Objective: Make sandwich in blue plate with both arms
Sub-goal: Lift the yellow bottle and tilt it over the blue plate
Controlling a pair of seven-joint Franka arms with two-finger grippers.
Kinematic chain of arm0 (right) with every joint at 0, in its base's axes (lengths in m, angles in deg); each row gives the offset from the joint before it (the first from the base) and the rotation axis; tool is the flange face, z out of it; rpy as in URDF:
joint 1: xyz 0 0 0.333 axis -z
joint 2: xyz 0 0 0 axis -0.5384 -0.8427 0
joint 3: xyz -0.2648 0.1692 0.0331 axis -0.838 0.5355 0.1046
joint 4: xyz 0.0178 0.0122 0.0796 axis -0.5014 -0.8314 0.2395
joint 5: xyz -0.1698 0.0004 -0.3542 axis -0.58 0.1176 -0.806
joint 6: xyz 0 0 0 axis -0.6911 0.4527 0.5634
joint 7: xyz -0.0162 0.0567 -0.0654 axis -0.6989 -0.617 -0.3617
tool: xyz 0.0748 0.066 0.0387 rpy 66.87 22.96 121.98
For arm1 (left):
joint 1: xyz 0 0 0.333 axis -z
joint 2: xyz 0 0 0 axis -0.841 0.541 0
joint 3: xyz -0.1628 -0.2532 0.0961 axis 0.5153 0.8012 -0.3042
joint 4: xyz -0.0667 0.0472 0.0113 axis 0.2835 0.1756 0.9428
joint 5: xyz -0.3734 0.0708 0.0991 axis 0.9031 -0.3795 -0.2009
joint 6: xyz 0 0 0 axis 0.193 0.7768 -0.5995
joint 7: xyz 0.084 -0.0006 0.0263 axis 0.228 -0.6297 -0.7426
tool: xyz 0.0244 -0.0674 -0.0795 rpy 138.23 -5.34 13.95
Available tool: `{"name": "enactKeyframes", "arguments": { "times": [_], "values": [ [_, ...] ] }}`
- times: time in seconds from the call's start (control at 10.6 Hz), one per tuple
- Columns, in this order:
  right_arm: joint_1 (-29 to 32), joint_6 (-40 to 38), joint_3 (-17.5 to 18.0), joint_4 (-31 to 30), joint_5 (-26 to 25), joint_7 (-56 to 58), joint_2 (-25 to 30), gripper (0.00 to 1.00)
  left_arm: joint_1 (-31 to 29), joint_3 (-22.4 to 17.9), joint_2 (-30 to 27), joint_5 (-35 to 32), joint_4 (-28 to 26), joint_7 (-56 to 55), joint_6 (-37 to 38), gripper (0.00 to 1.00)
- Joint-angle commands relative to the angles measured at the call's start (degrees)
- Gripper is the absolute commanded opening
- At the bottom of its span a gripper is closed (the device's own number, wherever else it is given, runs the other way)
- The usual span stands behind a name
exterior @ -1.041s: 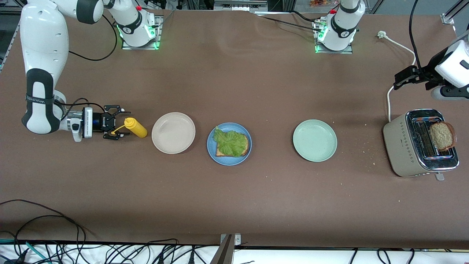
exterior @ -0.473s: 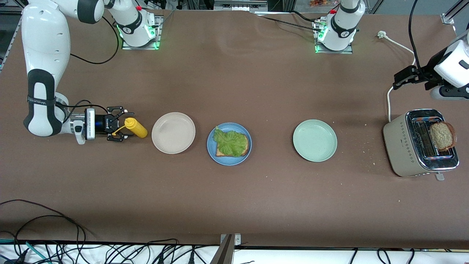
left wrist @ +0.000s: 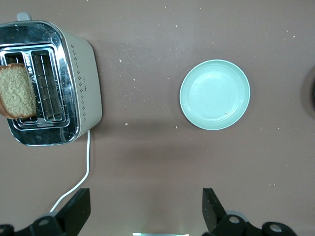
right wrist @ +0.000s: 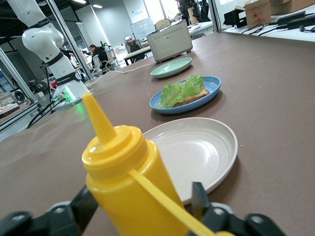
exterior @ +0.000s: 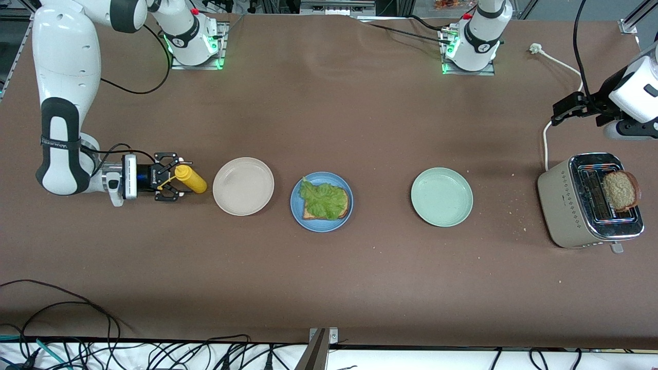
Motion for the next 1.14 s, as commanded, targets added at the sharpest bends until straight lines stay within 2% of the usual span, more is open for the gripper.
{"name": "enactKeyframes", "arguments": {
  "times": [0.0,0.28,0.57,0.85,1.04],
  "values": [
    [1.0,-0.7,0.5,1.0,0.7,-0.6,-1.6,0.15,-0.1,0.1,0.4,0.3,1.5,0.9,0.8,1.0],
    [0.8,-0.1,0.1,1.2,-0.6,-5.0,-1.5,0.02,-0.1,0.1,0.4,0.3,1.5,0.9,0.8,1.0],
    [-1.3,1.2,0.0,8.5,-5.2,-16.8,-1.1,0.0,-0.1,0.1,0.4,0.3,1.4,0.9,0.8,1.0],
    [-3.6,1.3,-0.1,20.8,-16.2,-32.1,-0.6,0.0,-0.1,0.1,0.4,0.3,1.5,0.9,0.8,1.0],
    [-7.2,1.2,0.3,29.5,-24.2,-42.4,-0.6,0.0,-0.2,0.1,0.4,0.3,1.4,0.9,0.8,1.0]
  ]
}}
